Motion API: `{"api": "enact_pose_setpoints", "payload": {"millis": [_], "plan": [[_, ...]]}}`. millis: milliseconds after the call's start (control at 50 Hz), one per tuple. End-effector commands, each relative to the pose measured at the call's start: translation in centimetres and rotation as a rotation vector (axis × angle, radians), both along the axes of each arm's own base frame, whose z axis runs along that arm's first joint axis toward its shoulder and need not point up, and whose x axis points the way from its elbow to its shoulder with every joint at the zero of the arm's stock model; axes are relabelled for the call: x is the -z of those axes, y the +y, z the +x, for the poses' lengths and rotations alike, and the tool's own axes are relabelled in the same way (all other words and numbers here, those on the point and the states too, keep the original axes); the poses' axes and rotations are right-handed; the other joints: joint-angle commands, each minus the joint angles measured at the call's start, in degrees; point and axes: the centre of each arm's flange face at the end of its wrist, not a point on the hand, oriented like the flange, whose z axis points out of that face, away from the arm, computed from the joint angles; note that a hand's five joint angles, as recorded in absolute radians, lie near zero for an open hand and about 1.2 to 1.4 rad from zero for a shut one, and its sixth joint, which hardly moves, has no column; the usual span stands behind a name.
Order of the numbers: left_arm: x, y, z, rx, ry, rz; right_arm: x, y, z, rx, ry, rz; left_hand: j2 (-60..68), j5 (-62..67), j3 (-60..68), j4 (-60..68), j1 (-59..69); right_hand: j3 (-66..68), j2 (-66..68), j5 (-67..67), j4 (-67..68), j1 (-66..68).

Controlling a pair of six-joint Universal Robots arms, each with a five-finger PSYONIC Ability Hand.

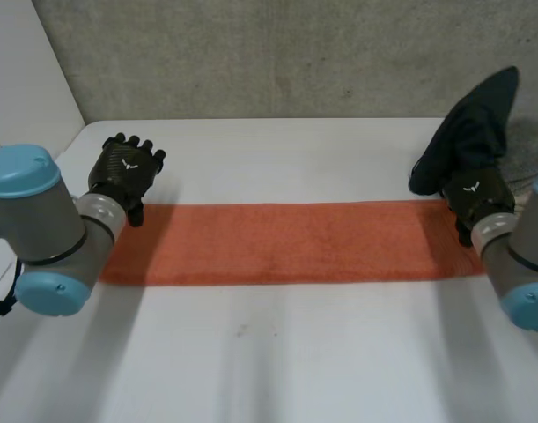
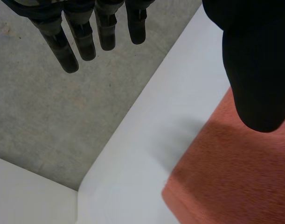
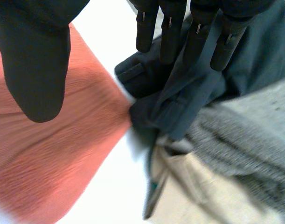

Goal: Fold the laundry.

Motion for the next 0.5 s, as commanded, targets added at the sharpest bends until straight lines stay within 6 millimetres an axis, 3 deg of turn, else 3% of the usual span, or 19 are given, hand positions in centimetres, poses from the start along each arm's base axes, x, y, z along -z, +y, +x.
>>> {"api": "enact_pose_setpoints", "payload": {"millis": [20, 240, 280, 300, 400, 500], "plan": [[0.3, 1.7, 0.5, -0.002, 0.041, 0.047, 0.8, 1.8, -1.7, -0.043, -0.049, 0.13, -0.4, -1.3, -0.7, -0.2, 0.3, 5.6, 4.7, 4.9, 6.2, 5.0], [1.3, 2.1, 0.7, -0.002, 0.041, 0.055, 1.6, 1.3, -3.2, -0.018, -0.06, 0.149, -0.4, -1.3, -0.7, -0.2, 0.3, 12.3, 11.4, 11.7, 12.9, 11.7], [1.5, 2.1, 0.7, -0.002, 0.041, 0.055, 2.3, 0.9, -3.2, -0.025, -0.063, 0.152, -0.4, -1.3, -0.7, -0.2, 0.3, 31.9, 31.0, 31.3, 32.5, 31.3], [1.5, 2.1, 0.7, -0.002, 0.041, 0.053, 2.4, 0.7, -3.1, -0.036, -0.067, 0.146, -0.4, -1.3, -0.7, -0.2, 0.3, 57.4, 56.6, 56.8, 58.0, 56.8], [1.4, 2.1, 0.7, -0.004, 0.041, 0.053, 2.5, 0.3, -4.5, 0.008, -0.056, 0.155, -0.4, -1.3, -0.7, -0.2, 0.3, 57.7, 56.8, 57.0, 58.3, 57.1], [1.4, 2.4, 0.7, -0.002, 0.04, 0.055, 2.6, 0.2, -7.6, 0.083, -0.071, 0.18, -0.4, -1.3, -0.7, -0.2, 0.3, 57.7, 56.8, 57.0, 58.3, 57.1]]}}
